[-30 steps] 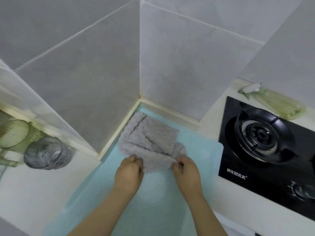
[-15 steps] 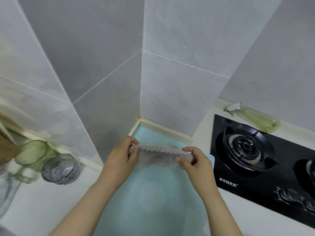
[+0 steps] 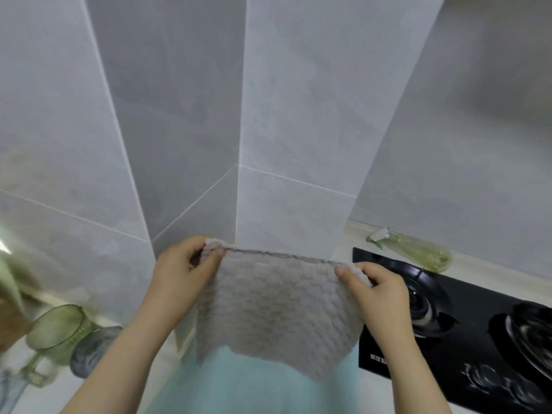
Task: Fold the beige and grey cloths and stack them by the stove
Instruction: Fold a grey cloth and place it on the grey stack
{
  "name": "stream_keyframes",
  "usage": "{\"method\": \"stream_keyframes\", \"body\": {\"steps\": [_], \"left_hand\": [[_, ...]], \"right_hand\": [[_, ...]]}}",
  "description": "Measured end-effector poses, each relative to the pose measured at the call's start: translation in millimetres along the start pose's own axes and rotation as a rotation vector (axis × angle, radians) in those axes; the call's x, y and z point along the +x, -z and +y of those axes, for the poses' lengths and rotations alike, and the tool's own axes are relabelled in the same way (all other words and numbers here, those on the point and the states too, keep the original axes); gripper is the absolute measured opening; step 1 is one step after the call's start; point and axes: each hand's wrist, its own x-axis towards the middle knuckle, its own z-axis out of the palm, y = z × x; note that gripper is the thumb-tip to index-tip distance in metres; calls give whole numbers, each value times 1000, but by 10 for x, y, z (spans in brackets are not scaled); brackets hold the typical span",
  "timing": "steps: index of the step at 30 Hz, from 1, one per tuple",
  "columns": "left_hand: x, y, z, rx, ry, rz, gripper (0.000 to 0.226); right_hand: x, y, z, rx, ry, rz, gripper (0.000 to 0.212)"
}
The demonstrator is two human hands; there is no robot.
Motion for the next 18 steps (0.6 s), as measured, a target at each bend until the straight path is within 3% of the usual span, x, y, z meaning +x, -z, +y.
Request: {"method": "stream_keyframes", "body": {"steps": [5, 8, 16, 18], "left_hand": [[-24, -15, 194, -29, 24, -14, 49], [-70, -78, 291, -101, 128, -27, 47], [-184, -228, 346, -351, 173, -93, 56], [-201, -258, 370, -443, 216, -59, 38]], "right_hand": [[-18, 92, -94, 93, -45, -76, 17], [-47, 127, -156, 176, -97, -141, 4], [-131, 108, -309, 200, 10, -356, 24], [-141, 78, -337, 210, 7, -371, 30]]}}
